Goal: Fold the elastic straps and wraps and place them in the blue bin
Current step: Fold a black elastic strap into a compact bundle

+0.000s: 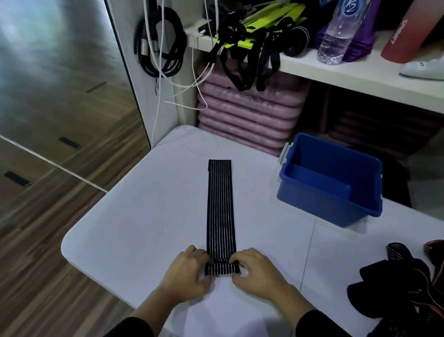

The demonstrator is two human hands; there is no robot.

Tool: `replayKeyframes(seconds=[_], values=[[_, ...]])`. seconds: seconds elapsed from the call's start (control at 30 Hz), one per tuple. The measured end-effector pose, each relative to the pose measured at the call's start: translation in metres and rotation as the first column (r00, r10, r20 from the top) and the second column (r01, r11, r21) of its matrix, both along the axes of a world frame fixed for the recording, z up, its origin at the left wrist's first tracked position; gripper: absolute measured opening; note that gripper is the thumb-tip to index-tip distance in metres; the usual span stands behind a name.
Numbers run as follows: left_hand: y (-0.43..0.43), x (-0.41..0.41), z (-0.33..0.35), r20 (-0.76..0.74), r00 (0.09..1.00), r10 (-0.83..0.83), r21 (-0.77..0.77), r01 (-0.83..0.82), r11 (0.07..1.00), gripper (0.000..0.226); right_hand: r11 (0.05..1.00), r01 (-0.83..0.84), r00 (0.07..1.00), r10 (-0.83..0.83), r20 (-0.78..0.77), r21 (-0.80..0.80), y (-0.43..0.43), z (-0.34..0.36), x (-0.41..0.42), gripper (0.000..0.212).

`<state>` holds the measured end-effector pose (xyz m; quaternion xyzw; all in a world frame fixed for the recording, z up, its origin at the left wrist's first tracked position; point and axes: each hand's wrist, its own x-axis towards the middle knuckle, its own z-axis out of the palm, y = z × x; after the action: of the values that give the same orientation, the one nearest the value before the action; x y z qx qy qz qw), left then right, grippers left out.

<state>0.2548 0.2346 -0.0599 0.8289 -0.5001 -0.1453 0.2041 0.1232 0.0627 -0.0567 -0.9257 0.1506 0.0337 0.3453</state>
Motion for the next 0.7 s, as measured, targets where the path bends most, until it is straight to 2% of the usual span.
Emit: replayKeyframes(seconds=[0.1,0.23,0.3,0.37,0.47,0.57,0.63,0.7], values=[[-0.008,0.0,0.007,-0.226,0.956,0.186,-0.025,-0.197,0.98,0.03,0.984,0.138,0.99,-0.135,-0.03,0.112,0.001,0.003,0.007,0.02],[-0.02,0.002,0.006,-0.391,0.843,0.37,0.084,-0.368,0.926,0.027,0.947,0.279,0.96,-0.269,-0.08,0.158,0.006,-0.001,0.019,0.021],[-0.024,0.001,0.003,-0.406,0.797,0.448,0.136,-0.432,0.892,0.03,0.942,0.322,0.945,-0.315,-0.087,0.096,0.009,-0.005,0.023,0.024],[-0.026,-0.002,0.001,-0.364,0.79,0.493,0.177,-0.461,0.87,0.031,0.942,0.331,0.942,-0.327,-0.077,0.057,0.01,-0.008,0.024,0.03],[-0.026,-0.008,0.0,-0.244,0.855,0.458,0.101,-0.447,0.889,0.033,0.947,0.306,0.952,-0.305,-0.021,0.097,0.006,-0.01,0.02,0.042],[-0.025,-0.01,-0.001,-0.123,0.946,0.301,-0.036,-0.308,0.951,0.035,0.965,0.212,0.973,-0.223,0.058,0.153,-0.001,-0.01,0.014,0.036],[-0.022,-0.01,-0.003,-0.084,0.977,0.197,-0.065,-0.202,0.977,0.035,0.98,0.142,0.986,-0.152,0.065,0.142,-0.004,-0.01,0.012,0.033],[-0.018,-0.008,-0.006,-0.096,0.985,0.142,-0.062,-0.149,0.987,0.038,0.988,0.084,0.995,-0.089,0.037,0.128,-0.006,-0.01,0.01,0.041]])
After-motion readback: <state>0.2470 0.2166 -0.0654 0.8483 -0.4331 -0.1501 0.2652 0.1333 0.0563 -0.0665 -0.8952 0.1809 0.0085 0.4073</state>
